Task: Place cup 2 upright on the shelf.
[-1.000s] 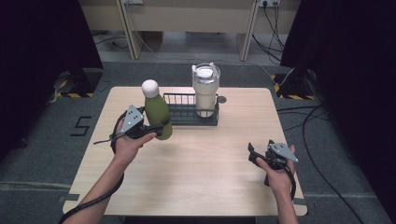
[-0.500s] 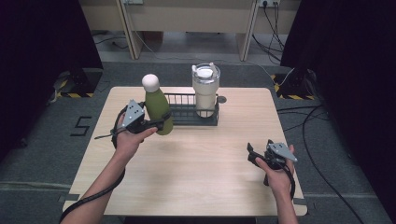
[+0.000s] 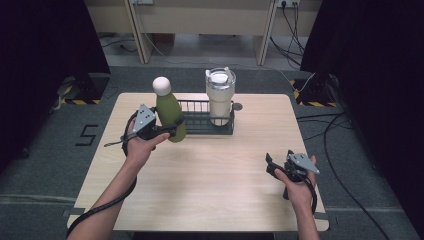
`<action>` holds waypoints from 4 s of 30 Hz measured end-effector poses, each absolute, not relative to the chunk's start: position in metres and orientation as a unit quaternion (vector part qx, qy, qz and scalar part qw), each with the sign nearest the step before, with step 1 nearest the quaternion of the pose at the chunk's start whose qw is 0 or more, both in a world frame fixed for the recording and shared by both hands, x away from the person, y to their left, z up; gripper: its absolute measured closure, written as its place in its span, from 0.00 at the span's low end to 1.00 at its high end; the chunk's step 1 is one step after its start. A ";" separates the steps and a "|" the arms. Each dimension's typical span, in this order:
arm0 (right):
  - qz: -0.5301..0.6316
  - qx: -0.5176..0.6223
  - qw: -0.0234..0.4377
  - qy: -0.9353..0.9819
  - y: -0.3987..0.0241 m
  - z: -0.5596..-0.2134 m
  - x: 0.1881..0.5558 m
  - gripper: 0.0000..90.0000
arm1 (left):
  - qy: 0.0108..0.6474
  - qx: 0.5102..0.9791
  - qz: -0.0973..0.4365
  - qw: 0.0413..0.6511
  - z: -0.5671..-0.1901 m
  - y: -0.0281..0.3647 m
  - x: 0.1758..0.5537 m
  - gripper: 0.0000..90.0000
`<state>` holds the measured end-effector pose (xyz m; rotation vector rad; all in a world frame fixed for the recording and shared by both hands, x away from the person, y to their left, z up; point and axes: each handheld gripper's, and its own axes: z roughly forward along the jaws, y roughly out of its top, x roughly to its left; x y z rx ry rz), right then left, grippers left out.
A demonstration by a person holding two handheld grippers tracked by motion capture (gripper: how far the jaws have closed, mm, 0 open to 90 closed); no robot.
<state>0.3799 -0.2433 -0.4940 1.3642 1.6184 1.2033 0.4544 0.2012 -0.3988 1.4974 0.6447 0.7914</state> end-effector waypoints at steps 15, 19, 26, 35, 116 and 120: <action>0.461 0.526 0.342 0.628 -0.241 -0.496 0.380 0.17 | 0.285 0.648 0.345 0.616 -0.392 0.200 0.467 0.23; 0.461 0.524 0.342 0.629 -0.241 -0.497 0.380 0.17 | 0.284 0.644 0.351 0.618 -0.389 0.199 0.471 0.23; 0.459 0.521 0.341 0.633 -0.240 -0.498 0.380 0.17 | 0.289 0.642 0.353 0.616 -0.386 0.195 0.477 0.23; 0.459 0.523 0.340 0.632 -0.241 -0.498 0.380 0.17 | 0.294 0.638 0.359 0.615 -0.385 0.193 0.483 0.23; 0.464 0.523 0.340 0.629 -0.242 -0.499 0.381 0.17 | 0.317 0.634 0.354 0.610 -0.372 0.156 0.552 0.22; 0.464 0.523 0.339 0.629 -0.242 -0.500 0.381 0.17 | 0.320 0.637 0.354 0.606 -0.374 0.154 0.556 0.22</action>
